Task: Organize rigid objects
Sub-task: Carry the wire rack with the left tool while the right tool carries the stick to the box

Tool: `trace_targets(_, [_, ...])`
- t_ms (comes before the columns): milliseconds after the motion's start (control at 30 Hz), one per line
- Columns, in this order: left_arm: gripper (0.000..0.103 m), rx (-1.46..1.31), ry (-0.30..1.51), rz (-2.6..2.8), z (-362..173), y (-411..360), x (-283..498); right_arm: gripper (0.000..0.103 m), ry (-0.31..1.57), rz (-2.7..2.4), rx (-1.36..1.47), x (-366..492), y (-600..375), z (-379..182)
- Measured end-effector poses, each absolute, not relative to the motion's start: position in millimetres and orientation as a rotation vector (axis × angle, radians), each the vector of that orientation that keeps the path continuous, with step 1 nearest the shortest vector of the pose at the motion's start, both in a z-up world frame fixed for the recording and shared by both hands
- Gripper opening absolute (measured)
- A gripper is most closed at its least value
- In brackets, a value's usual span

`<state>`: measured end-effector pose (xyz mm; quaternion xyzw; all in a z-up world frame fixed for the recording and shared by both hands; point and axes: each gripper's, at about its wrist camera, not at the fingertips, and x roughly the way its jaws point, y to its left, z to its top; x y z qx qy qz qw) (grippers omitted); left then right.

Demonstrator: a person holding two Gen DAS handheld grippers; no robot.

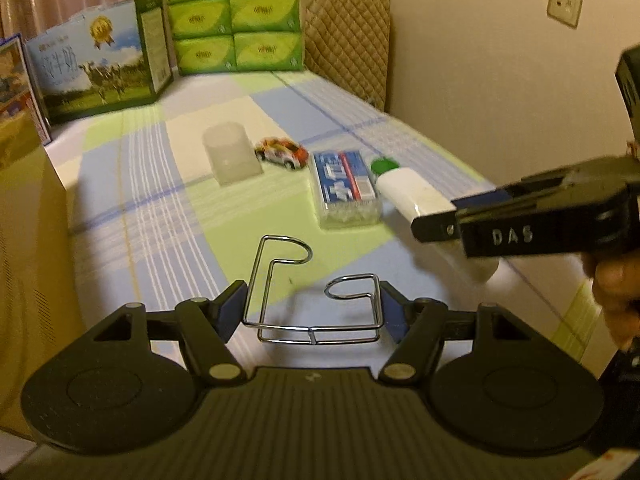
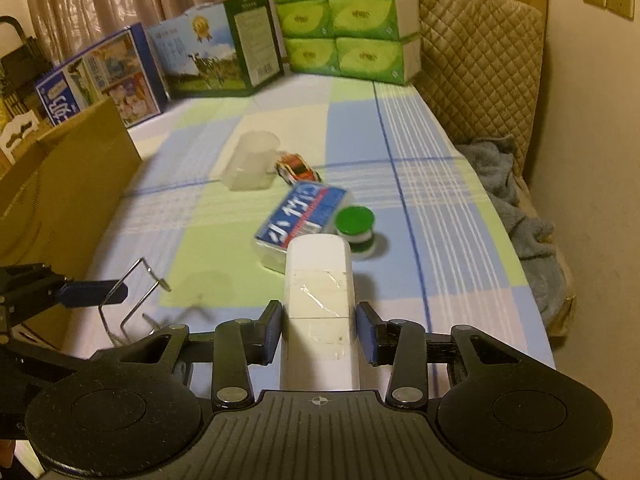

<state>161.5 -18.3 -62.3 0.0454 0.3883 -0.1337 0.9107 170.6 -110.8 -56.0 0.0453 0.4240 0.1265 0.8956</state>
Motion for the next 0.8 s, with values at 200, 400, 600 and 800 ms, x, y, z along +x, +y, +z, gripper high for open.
trace_targets(200, [0.065, 0.103, 0.74, -0.239, -22, -3, 149, 0.037, 0.825, 0.292, 0.137, 159, -96, -23])
trace_targets(400, [0.065, 0.102, 0.688, -0.171, 23, 37, 133, 0.037, 0.765, 0.368, 0.137, 149, -66, 21])
trace_targets(600, [0.065, 0.092, 0.649, -0.065, 66, 101, 111, 0.037, 0.726, 0.493, 0.129, 147, -14, 61])
trace_targets(800, [0.065, 0.114, 0.662, 0.062, 79, 170, 89, 0.037, 0.717, 0.62, 0.092, 143, 55, 80])
